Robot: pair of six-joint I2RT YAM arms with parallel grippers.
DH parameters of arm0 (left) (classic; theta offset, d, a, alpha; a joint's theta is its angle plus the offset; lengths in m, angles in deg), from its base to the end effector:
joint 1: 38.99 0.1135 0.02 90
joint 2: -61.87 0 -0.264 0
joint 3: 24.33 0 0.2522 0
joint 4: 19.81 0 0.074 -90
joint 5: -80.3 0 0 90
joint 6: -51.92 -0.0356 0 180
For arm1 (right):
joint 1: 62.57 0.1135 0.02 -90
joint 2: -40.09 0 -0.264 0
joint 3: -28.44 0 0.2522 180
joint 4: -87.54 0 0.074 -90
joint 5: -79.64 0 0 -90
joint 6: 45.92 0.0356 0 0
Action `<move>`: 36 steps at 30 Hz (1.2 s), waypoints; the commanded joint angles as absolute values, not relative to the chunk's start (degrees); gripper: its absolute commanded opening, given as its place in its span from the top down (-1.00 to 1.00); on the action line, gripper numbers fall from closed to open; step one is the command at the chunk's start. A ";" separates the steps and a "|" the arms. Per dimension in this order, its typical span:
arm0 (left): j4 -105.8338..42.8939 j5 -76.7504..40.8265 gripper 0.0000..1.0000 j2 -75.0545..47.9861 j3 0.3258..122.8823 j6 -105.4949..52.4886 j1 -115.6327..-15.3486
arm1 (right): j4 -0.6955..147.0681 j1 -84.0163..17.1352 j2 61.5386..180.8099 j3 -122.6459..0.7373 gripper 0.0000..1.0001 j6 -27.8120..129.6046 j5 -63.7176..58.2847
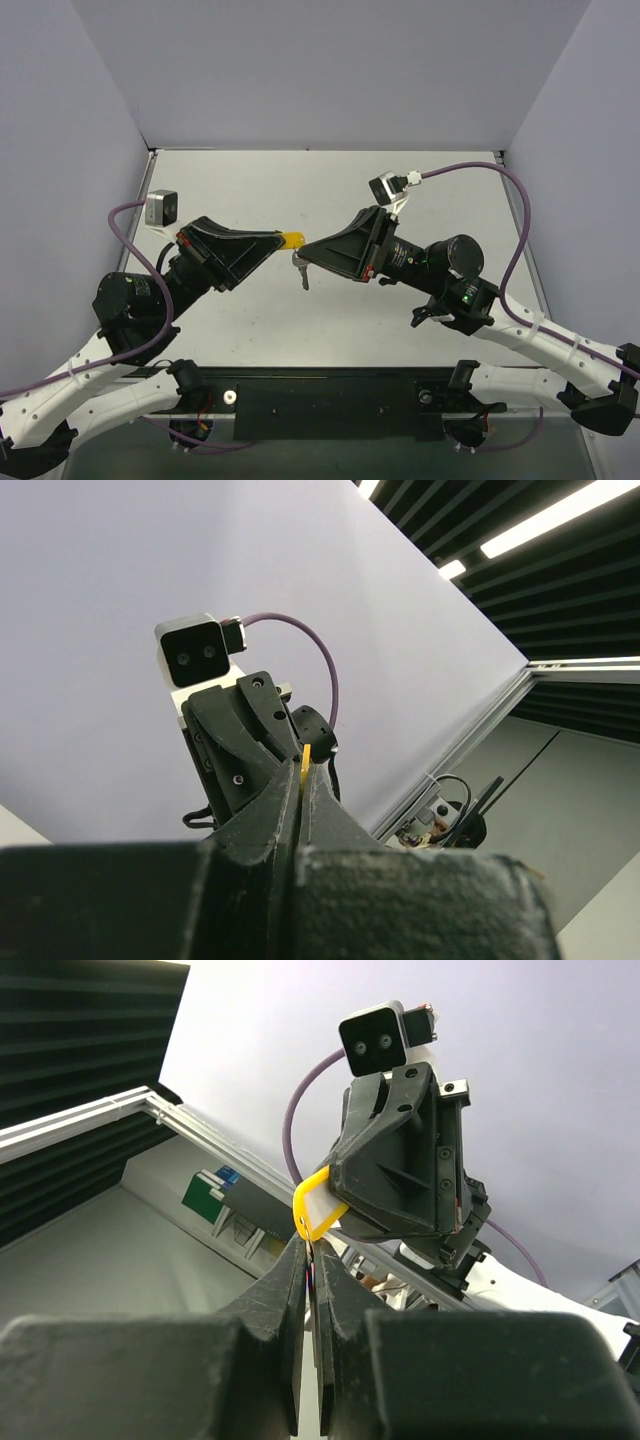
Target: Remove the keys from the keyring
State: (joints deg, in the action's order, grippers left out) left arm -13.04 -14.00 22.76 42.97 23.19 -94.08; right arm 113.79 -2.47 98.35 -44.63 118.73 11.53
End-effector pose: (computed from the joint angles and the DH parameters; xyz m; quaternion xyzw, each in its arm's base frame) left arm 0.0706 -0.1058 0.4619 0.0083 0.4629 -0.7622 0.4525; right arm 0.0910 0.1849 0.4728 -0.1199 0.4253 0.8551 0.2712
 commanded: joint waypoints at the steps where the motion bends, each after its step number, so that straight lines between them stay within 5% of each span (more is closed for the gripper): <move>1: -12.48 -13.83 1.00 23.90 43.49 22.56 -94.36 | 112.99 -2.10 96.87 -46.93 1.00 116.07 11.09; 5: -15.46 -13.57 0.81 25.39 44.01 21.16 -94.36 | 107.28 -2.01 94.86 -47.54 1.00 113.70 11.35; 7: -19.23 -13.31 0.26 26.01 44.71 20.02 -94.36 | 103.42 -2.01 93.80 -47.72 1.00 112.46 11.35; 8: -20.55 -13.48 -0.19 26.45 44.89 19.14 -94.36 | 100.53 -2.01 93.27 -47.90 1.00 111.76 11.35; 11: -28.79 -13.48 -0.58 27.68 46.56 17.12 -94.36 | 93.75 -2.01 92.04 -49.65 1.00 110.62 11.96; 18: -41.30 -15.05 -0.58 30.76 48.31 13.60 -94.36 | 80.38 -2.01 89.58 -52.11 1.00 107.01 18.55; 25: -49.65 -20.68 -0.37 27.25 54.64 9.30 -94.36 | 66.07 -1.66 91.77 -56.42 1.00 102.01 28.22; 36: -51.94 -34.30 -0.31 20.57 58.51 7.45 -94.36 | 60.25 -0.69 91.77 -57.39 1.00 98.93 30.25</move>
